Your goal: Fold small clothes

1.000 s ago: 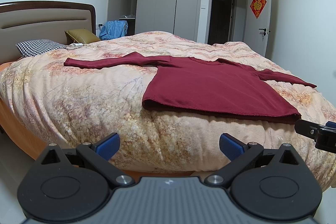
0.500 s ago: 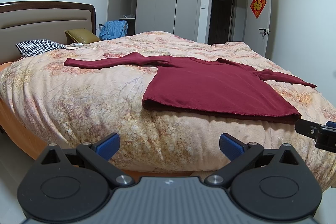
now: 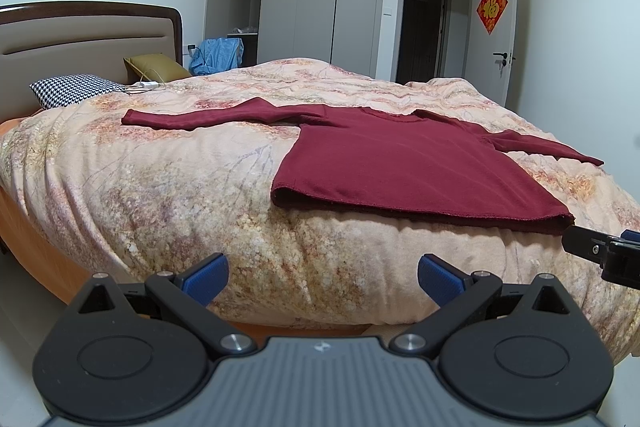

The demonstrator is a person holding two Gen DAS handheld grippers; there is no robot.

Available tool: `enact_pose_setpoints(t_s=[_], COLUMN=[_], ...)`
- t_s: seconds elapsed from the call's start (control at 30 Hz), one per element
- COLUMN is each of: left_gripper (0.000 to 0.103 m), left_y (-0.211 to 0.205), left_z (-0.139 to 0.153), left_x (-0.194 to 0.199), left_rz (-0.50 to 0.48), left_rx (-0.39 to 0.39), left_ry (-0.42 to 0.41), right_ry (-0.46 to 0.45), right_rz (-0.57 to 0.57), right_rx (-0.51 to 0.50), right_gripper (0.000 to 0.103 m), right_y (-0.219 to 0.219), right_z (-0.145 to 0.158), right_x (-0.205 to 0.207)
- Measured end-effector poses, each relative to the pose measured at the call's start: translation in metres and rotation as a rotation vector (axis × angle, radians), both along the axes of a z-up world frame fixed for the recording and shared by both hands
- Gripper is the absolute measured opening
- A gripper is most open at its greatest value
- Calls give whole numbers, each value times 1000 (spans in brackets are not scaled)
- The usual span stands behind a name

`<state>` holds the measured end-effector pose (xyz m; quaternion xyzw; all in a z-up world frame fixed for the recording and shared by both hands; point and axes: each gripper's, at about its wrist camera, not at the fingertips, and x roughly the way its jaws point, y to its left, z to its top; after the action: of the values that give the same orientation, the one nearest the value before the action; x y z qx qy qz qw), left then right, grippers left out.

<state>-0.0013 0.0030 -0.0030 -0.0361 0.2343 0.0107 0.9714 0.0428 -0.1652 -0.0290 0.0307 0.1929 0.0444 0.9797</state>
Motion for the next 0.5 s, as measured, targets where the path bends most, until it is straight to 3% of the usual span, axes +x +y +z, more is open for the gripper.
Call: enact_pose_setpoints(t_s=[0.3, 0.5], left_gripper=[103, 103], left_y=[0, -2], left_z=[-6, -2], left_x=[10, 34], left_rz=[35, 34], left_rx=[24, 43], left_ry=[51, 110], right_ry=[53, 36], right_rz=[-10, -27], right_rx=[42, 45], right_gripper=[103, 103], right_y=[-4, -17], right_z=[-2, -1], right_x=[13, 37])
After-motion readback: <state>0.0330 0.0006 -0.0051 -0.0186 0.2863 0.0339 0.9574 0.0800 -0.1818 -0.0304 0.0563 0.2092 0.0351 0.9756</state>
